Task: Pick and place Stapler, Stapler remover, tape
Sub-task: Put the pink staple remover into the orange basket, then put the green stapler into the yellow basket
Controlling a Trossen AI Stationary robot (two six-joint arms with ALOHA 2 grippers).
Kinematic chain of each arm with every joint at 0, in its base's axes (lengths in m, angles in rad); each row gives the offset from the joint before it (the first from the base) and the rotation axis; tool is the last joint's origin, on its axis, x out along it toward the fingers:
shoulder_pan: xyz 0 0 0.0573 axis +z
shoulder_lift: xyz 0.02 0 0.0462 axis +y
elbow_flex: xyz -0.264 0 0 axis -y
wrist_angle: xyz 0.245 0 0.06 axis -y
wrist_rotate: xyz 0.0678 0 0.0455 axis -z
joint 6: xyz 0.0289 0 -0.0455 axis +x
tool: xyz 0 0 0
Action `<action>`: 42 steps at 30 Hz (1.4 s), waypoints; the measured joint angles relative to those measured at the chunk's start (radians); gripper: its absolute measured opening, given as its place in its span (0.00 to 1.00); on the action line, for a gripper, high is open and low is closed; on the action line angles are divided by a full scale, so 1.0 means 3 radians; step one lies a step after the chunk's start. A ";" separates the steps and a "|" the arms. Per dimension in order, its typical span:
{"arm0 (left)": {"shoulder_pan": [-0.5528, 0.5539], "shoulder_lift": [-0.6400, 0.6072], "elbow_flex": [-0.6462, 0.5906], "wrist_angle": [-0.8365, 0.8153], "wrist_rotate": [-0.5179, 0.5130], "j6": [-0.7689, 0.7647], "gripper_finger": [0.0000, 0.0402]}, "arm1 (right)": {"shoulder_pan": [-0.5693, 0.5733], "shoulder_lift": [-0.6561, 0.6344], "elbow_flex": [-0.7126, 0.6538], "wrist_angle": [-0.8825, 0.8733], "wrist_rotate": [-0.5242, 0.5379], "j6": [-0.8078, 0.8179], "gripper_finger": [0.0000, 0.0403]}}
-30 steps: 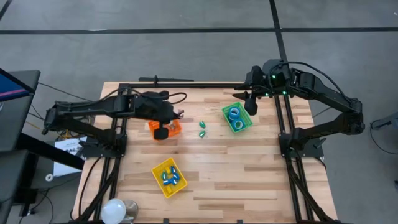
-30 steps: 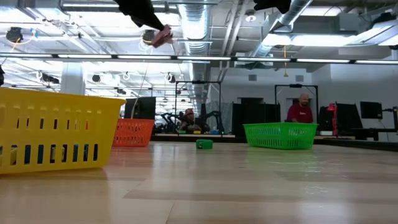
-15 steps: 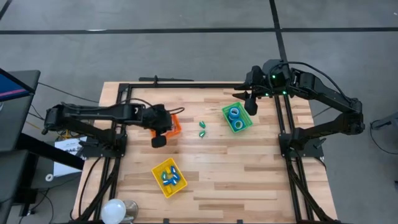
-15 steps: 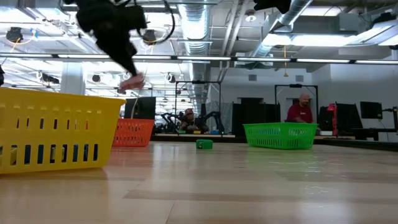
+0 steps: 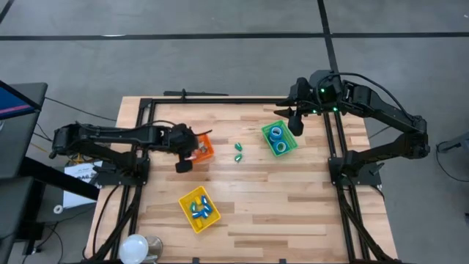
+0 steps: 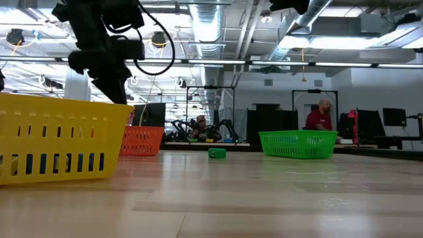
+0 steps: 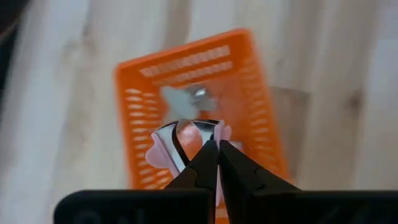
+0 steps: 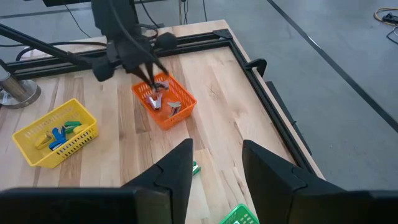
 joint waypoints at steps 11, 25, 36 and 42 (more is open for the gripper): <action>0.0217 0.0000 -0.0002 0.0029 -0.0083 0.0208 0.01 | -0.0001 0.0000 0.0000 -0.0001 0.0000 0.0080 0.33; 0.0216 0.0000 -0.0002 0.0034 -0.0079 0.0208 0.17 | -0.0001 0.0000 0.0000 -0.0001 0.0001 0.0089 0.33; 0.0216 0.0000 -0.0001 0.0084 -0.0079 0.0043 0.40 | -0.0001 0.0000 0.0000 -0.0001 0.0001 0.0087 0.33; 0.0216 -0.0031 0.0100 0.0112 -0.0077 0.0032 0.46 | -0.0004 0.0000 0.0000 -0.0001 0.0001 0.0067 0.33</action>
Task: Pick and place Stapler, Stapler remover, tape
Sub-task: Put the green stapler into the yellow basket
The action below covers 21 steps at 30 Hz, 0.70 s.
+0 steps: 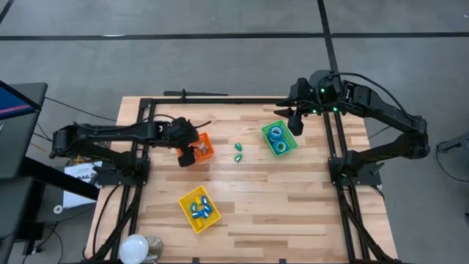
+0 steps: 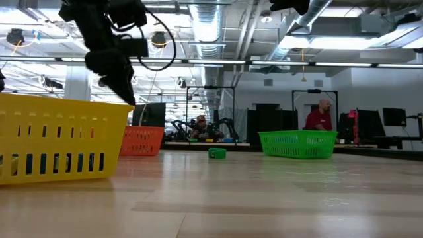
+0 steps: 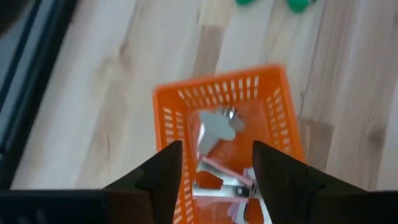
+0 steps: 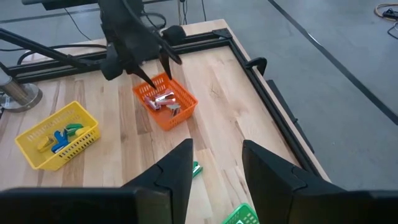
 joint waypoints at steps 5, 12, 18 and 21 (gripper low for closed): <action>0.0000 -0.0111 0.0181 0.0020 0.0013 -0.0008 0.48 | 0.0000 0.0000 0.0000 -0.0010 0.0001 0.0013 0.33; -0.0001 -0.0371 0.0275 0.0373 0.0024 -0.0011 0.48 | -0.0003 0.0007 -0.0001 -0.0004 0.0024 0.0010 0.33; -0.0001 -0.0544 0.0275 0.0590 0.0024 -0.0011 0.47 | -0.0003 0.0008 -0.0001 -0.0001 0.0025 0.0015 0.33; -0.0001 -0.0578 0.0275 0.0591 0.0024 -0.0011 0.47 | -0.0003 0.0008 -0.0001 -0.0001 0.0025 0.0020 0.33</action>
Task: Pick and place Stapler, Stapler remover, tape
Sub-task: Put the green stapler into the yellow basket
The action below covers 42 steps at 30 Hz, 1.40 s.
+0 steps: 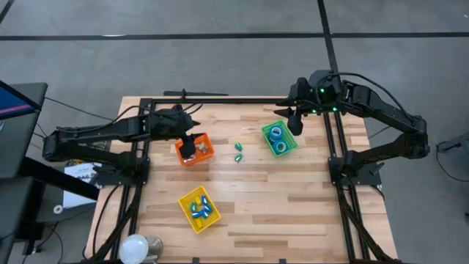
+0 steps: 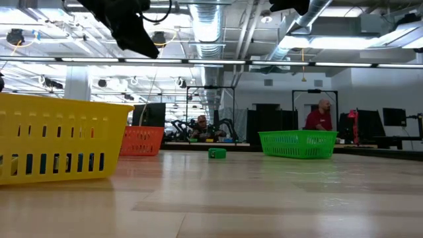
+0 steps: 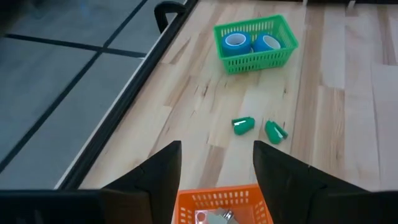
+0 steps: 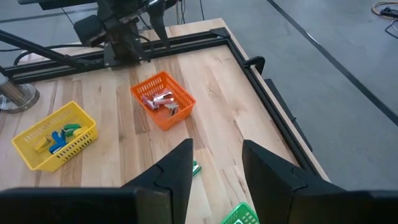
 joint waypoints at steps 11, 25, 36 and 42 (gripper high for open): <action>0.0000 -0.0001 0.0001 0.0030 0.0000 0.0000 0.47 | 0.0009 0.0271 0.0001 -0.0001 -0.0015 0.0003 0.33; 0.0000 0.0000 0.0000 0.0034 -0.0001 0.0000 0.47 | 0.0053 0.0900 0.0000 0.0196 -0.0025 -0.0294 0.33; 0.0000 0.0000 0.0000 0.0033 -0.0026 0.0001 0.47 | 0.0051 0.0973 0.0000 0.0358 -0.0025 -0.0414 0.33; 0.0000 0.0000 0.0000 0.0033 -0.0027 0.0001 0.47 | 0.0050 0.0971 -0.0155 0.0467 -0.0028 -0.0441 0.33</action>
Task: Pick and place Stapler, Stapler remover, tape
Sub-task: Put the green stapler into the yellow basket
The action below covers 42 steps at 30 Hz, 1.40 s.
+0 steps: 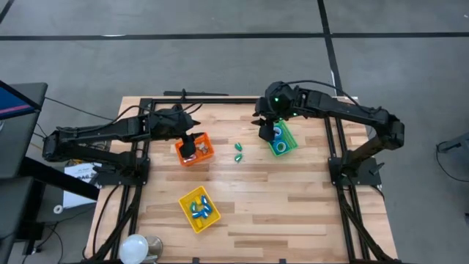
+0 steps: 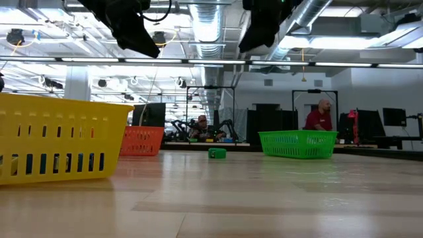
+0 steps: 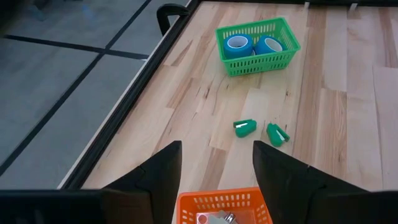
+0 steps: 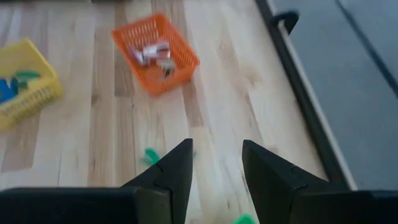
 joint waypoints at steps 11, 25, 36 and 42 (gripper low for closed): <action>0.0000 0.0000 -0.0001 0.0001 0.0000 0.0000 0.47 | 0.0000 -0.0046 -0.0250 0.0203 -0.0034 0.0085 0.33; 0.0000 0.0001 -0.0003 0.0019 -0.0001 -0.0001 0.47 | 0.0001 -0.0797 -0.1186 0.1209 -0.0003 0.0436 0.33; 0.0000 0.0001 -0.0003 0.0045 -0.0001 -0.0001 0.47 | 0.0048 -0.1309 -0.1455 0.1219 0.0002 0.0558 0.33; 0.0000 0.0001 -0.0003 0.0054 0.0000 -0.0092 0.47 | 0.0039 -0.1261 -0.1456 0.1166 0.0017 0.0761 0.34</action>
